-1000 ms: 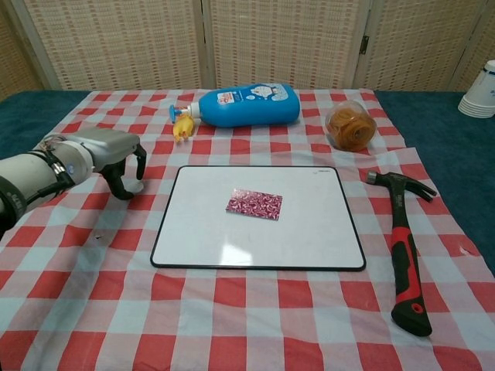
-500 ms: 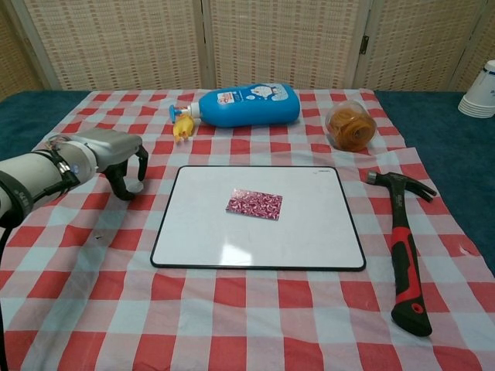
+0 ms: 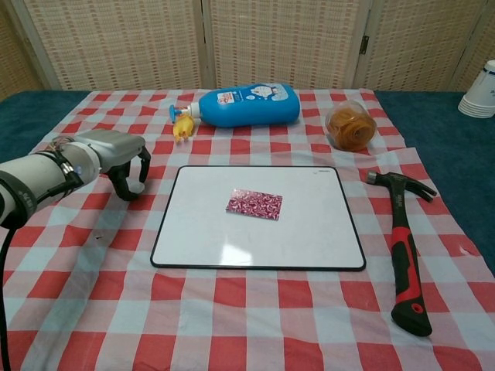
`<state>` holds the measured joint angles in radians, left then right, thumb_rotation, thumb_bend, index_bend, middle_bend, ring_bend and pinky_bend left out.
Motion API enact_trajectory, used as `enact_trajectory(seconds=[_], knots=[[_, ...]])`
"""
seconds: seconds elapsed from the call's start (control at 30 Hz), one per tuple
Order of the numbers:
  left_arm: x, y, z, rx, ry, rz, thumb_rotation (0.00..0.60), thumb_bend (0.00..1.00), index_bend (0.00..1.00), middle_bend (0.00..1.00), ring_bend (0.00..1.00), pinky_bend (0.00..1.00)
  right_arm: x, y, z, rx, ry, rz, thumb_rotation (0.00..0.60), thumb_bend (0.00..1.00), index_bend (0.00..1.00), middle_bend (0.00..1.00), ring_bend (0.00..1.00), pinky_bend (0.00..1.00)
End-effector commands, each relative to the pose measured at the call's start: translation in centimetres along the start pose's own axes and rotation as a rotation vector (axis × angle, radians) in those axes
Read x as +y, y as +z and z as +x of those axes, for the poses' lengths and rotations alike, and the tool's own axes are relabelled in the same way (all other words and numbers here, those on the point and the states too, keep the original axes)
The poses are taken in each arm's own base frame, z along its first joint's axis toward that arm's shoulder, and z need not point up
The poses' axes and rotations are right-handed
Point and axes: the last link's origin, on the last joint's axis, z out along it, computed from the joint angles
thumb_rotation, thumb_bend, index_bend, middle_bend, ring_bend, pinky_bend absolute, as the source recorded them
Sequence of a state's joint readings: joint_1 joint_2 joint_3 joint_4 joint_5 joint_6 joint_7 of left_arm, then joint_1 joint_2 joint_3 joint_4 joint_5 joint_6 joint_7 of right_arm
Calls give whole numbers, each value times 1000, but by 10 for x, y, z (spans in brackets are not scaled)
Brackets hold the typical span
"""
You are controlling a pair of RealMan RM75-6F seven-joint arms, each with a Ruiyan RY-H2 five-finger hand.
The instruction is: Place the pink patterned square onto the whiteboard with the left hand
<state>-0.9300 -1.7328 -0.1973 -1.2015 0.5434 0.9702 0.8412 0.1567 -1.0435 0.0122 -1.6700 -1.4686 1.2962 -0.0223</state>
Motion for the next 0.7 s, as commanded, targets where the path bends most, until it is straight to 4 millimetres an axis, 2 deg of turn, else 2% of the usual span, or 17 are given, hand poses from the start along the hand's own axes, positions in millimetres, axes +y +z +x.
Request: enact_trajectory(seconds=[0.03,0.17,0.23,0.37,0.5,0.7], knots=[[1,-1,6,13,3,-4,600,295,498,1000,1000,1000,0,0,0,0,0,1,600,70,0,0,0,0],[10,-4,15,37,18,-25,600,295,499,1000,1000,1000,0,0,0,1,1,3,600,70,0,0,0,0],[21,-8,22,54,26,-52,600,295,499,1000,1000,1000,0,-1,1,2,1,3,600,70,0,0,0,0],[50,-20,33,83,30,-121,600,295,499,1000,1000,1000,0,-1,1,1,2,4,600,70,0,0,0,0],[89,-33,42,107,27,-203,600,294,499,1000,1000,1000,0,-2,1,1,6,4,600,70,0,0,0,0],[128,-37,46,117,26,-250,600,296,499,1000,1000,1000,2,-5,5,13,18,9,600,70,0,0,0,0]])
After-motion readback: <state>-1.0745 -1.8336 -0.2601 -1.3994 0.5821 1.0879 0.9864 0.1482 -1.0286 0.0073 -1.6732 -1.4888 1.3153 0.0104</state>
